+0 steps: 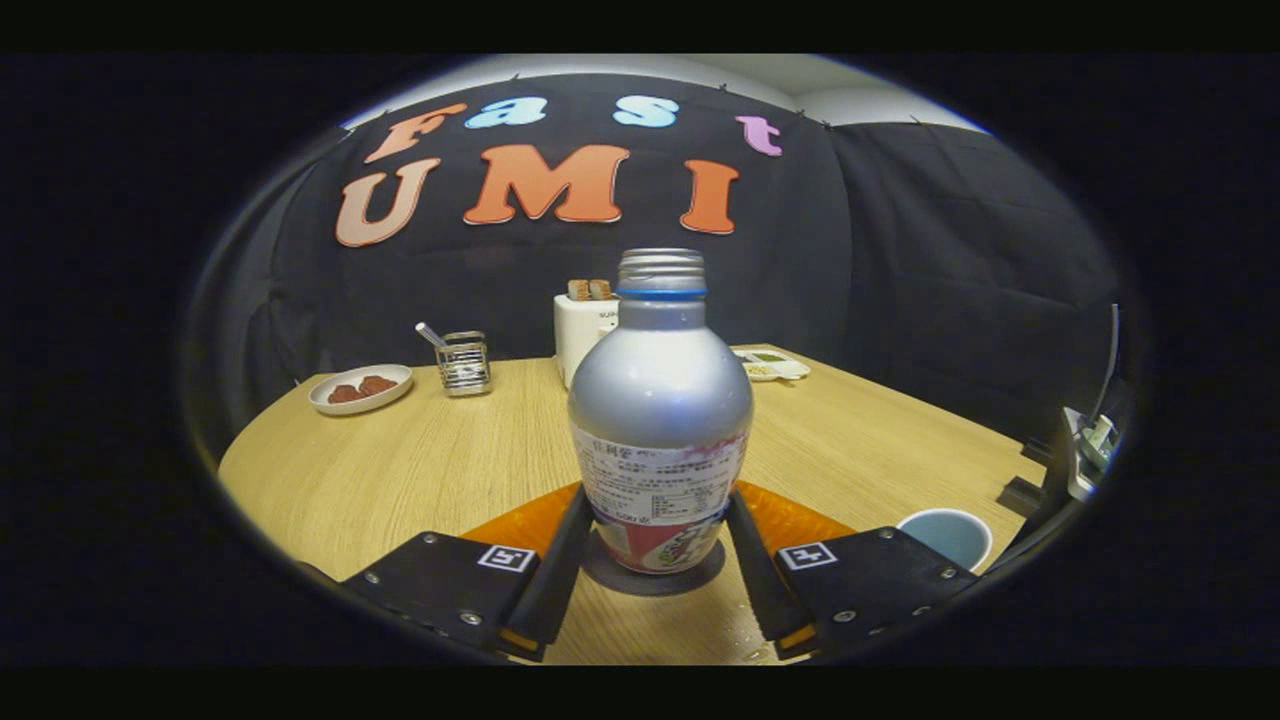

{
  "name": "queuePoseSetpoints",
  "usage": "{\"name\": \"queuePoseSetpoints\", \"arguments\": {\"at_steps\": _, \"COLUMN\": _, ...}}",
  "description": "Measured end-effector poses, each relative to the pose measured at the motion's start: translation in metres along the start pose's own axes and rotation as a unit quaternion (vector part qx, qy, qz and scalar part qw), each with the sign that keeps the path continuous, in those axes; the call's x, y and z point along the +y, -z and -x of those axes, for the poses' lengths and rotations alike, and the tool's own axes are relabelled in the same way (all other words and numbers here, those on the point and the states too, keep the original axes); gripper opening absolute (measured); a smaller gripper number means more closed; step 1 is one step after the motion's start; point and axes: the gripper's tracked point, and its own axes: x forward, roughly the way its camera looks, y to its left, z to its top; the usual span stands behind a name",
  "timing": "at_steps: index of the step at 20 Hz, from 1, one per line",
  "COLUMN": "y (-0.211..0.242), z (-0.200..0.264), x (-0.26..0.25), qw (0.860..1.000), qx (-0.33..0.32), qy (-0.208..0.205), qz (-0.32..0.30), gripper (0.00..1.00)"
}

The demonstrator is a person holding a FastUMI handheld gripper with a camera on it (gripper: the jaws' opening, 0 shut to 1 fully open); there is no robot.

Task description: Take the bottle from table, then pour the juice into the cup, finally place the bottle on the coaster

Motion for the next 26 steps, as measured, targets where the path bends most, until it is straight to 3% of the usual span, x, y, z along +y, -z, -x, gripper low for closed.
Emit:
{"name": "queuePoseSetpoints", "arguments": {"at_steps": 11, "y": 0.011, "z": 0.002, "x": 0.000, "qw": 1.000, "qx": 0.012, "qy": 0.008, "qz": 0.015, "gripper": 0.80}}
{"name": "queuePoseSetpoints", "arguments": {"at_steps": 14, "y": 0.010, "z": 0.008, "x": 0.001, "qw": 1.000, "qx": 0.014, "qy": 0.004, "qz": 0.017, "gripper": 0.97}}
{"name": "queuePoseSetpoints", "arguments": {"at_steps": 16, "y": 0.012, "z": 0.018, "x": 0.004, "qw": 1.000, "qx": 0.020, "qy": -0.004, "qz": 0.016, "gripper": 0.97}}
{"name": "queuePoseSetpoints", "arguments": {"at_steps": 23, "y": -0.003, "z": 0.087, "x": 0.016, "qw": 0.999, "qx": 0.000, "qy": -0.032, "qz": 0.023, "gripper": 0.98}}
{"name": "queuePoseSetpoints", "arguments": {"at_steps": 26, "y": -0.014, "z": 0.127, "x": 0.035, "qw": 0.997, "qx": -0.028, "qy": -0.067, "qz": 0.025, "gripper": 0.97}}
